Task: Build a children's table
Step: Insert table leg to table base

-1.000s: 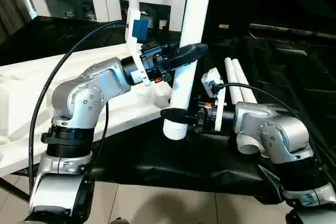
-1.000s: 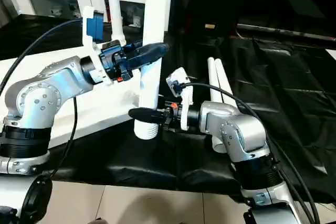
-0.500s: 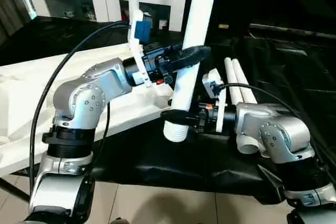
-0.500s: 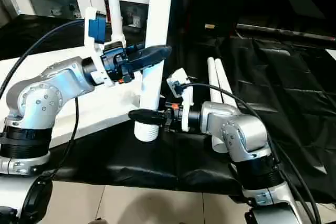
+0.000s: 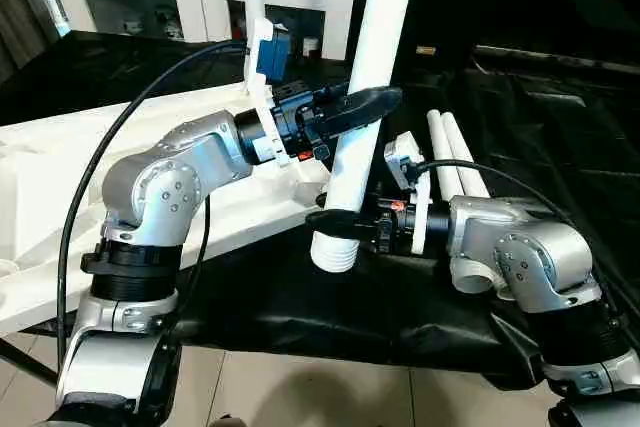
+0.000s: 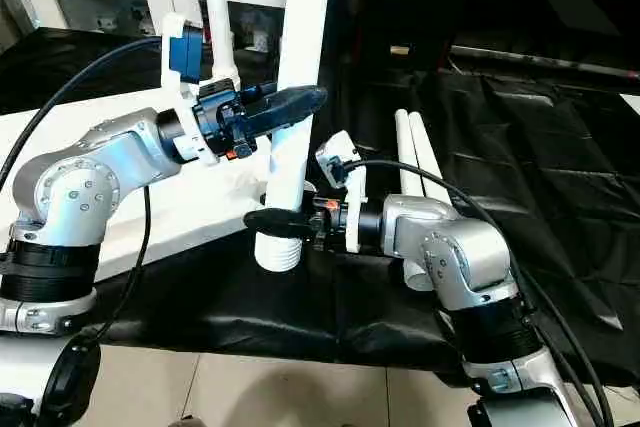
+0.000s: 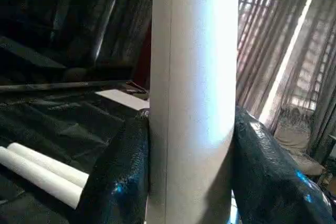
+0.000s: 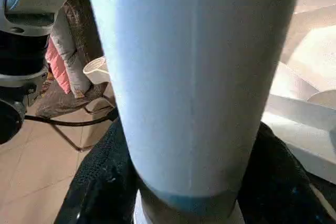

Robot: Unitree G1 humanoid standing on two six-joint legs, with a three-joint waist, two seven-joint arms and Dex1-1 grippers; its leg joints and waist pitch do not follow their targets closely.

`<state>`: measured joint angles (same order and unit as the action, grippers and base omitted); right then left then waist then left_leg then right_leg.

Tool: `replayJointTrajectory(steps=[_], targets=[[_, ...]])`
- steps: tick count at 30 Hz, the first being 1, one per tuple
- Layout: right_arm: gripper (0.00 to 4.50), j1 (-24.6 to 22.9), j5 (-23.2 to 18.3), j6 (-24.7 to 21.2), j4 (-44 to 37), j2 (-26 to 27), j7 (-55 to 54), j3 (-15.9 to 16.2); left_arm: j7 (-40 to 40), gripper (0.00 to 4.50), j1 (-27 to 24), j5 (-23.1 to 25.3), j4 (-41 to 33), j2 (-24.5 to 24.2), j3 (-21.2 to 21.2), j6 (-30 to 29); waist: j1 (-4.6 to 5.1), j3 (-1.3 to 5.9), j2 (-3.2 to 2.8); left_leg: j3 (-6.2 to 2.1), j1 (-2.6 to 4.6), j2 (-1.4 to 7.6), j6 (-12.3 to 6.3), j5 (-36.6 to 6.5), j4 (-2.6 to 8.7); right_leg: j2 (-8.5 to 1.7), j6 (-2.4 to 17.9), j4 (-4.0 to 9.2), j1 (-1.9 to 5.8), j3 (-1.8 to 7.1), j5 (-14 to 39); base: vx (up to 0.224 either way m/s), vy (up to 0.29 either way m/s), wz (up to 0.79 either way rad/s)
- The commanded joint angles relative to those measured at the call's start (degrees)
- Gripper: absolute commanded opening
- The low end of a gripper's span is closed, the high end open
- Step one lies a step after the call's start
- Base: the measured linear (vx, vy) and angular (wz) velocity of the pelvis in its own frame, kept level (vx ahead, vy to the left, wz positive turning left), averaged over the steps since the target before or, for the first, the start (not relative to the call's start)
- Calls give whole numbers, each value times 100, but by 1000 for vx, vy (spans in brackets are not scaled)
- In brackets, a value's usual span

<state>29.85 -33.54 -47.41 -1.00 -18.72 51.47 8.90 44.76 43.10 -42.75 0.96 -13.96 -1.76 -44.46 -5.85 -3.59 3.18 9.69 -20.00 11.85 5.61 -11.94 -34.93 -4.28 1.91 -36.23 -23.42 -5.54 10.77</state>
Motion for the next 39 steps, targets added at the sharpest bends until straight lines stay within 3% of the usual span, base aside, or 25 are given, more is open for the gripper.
replayJointTrajectory(steps=[1,5,9,11,13,14,15,16,17,18,19,21,22,24,25,27,28,29,30,31,35,36,37,39], targets=[[196,-34,26,25,-25,-53,-59,-101,-63,235,3,-8,-49,53,-8,4,-12,460,16,12,-54,94,-61,105,336,-361,869,333,443,354,431,0,0,0],[194,-12,168,258,122,124,-451,-281,-275,282,67,-153,138,214,-233,-35,-8,460,15,12,-57,85,-38,108,339,-361,876,348,443,349,470,0,0,0],[193,189,316,747,582,578,-1387,-855,-999,293,194,-69,597,886,-915,1243,8,471,11,20,-66,76,12,37,329,-362,873,393,440,348,549,0,0,0],[193,246,364,1000,694,729,-1729,-1054,-1358,293,275,-162,771,1136,-1261,1625,8,473,-6,12,-62,76,-6,44,336,-352,842,371,451,346,503,0,0,0],[193,274,403,1245,781,876,-2077,-1250,-1649,293,334,-116,939,1237,-1464,1859,15,474,17,15,-58,68,15,-14,337,-354,794,392,449,338,579,0,0,0],[193,287,506,1388,853,910,-2303,-1323,-1688,293,351,-59,1068,1203,-1517,1939,9,470,-57,1,-48,72,20,-9,345,-354,758,382,434,339,587,0,0,0],[193,293,567,1452,891,926,-2404,-1353,-1684,293,358,-32,1131,1183,-1533,1969,30,473,-21,8,-42,71,16,17,345,-333,725,384,435,339,510,0,0,0],[193,286,765,1585,967,873,-2534,-1312,-1687,293,337,261,1271,1028,-1351,1982,28,474,-20,6,-48,65,14,45,346,-334,719,378,441,339,471,0,0,0],[193,242,1229,1843,1120,686,-2717,-1132,-1448,293,210,1181,1531,575,-621,2222,43,479,-61,-3,-35,65,20,67,351,-316,652,384,417,330,437,0,0,0],[193,188,1517,1971,1199,543,-2789,-984,-1132,293,88,1842,1666,217,13,2418,55,477,-56,-22,-11,67,2,59,366,-298,398,403,401,324,626,0,0,0],[193,156,1636,2023,1233,480,-2820,-921,-983,293,34,2127,1734,46,311,2490,63,472,-63,-17,-6,65,26,46,367,-300,329,402,404,331,692,0,0,0],[193,-35,1876,2132,1274,339,-2920,-821,-529,293,-109,3081,2146,-482,1307,2873,50,465,-72,-10,-6,68,89,65,374,-323,278,404,397,354,698,0,0,0],[193,-71,1877,2137,1263,337,-2930,-831,-477,293,-115,3212,2242,-533,1427,2968,51,470,-76,-10,-11,65,97,41,368,-324,289,392,403,359,650,0,0,0],[193,-149,1871,2142,1210,342,-2929,-871,-237,293,-116,3522,2497,-633,1721,3252,67,500,-80,-18,-28,81,98,81,372,-347,583,327,444,362,214,0,0,0],[193,-200,1803,2075,1120,386,-2974,-950,-231,293,-43,3594,2868,-607,1808,3161,60,509,-143,-24,-20,83,87,118,364,-350,678,311,434,364,54,0,0,0],[193,-220,1771,2056,1091,409,-3011,-981,-212,293,1,3629,3074,-600,1858,3107,82,493,-98,-10,-32,74,32,3,368,-348,911,310,449,363,-97,0,0,0],[193,-224,1763,2055,1087,416,-3025,-988,-205,293,15,3643,3136,-600,1875,3095,80,490,-94,-12,-37,75,34,-32,370,-357,933,310,459,363,-55,0,0,0],[193,-229,1763,2073,1086,419,-3029,-991,-57,293,39,3664,3315,-609,1965,3024,70,484,-205,-23,-31,78,63,-121,371,-374,977,313,459,363,48,0,0,0],[193,-237,1780,2092,1078,414,-3032,-978,64,293,63,3690,3496,-618,2040,2970,84,470,-232,-5,-12,66,54,-210,371,-362,965,370,429,364,155,0,0,0],[193,-246,1814,2135,1087,414,-3034,-963,179,277,92,3749,3666,-626,2105,2988,97,466,-162,0,-12,57,55,-340,377,-344,951,382,449,363,315,0,0,0],[193,-338,1838,2135,988,451,-3000,-968,-109,260,334,4104,4428,-566,2078,3004,80,473,-221,-5,-15,47,20,-375,366,-338,900,413,452,359,498,0,0,0],[193,-348,1836,2128,973,453,-2983,-968,-158,226,377,4158,4529,-561,2084,3019,74,480,-218,-17,-19,59,9,-357,370,-354,888,410,459,355,506,0,0,0],[193,-373,1835,2122,948,460,-2975,-953,-211,226,425,4206,4640,-572,2090,2915,66,481,-240,-22,-23,60,15,-347,369,-361,899,404,463,353,506,0,0,0],[193,-376,1836,2123,945,457,-2971,-942,-201,216,434,4204,4670,-575,2080,2898,70,476,-235,-23,-36,63,4,-361,371,-365,953,409,464,349,516,0,0,0]])
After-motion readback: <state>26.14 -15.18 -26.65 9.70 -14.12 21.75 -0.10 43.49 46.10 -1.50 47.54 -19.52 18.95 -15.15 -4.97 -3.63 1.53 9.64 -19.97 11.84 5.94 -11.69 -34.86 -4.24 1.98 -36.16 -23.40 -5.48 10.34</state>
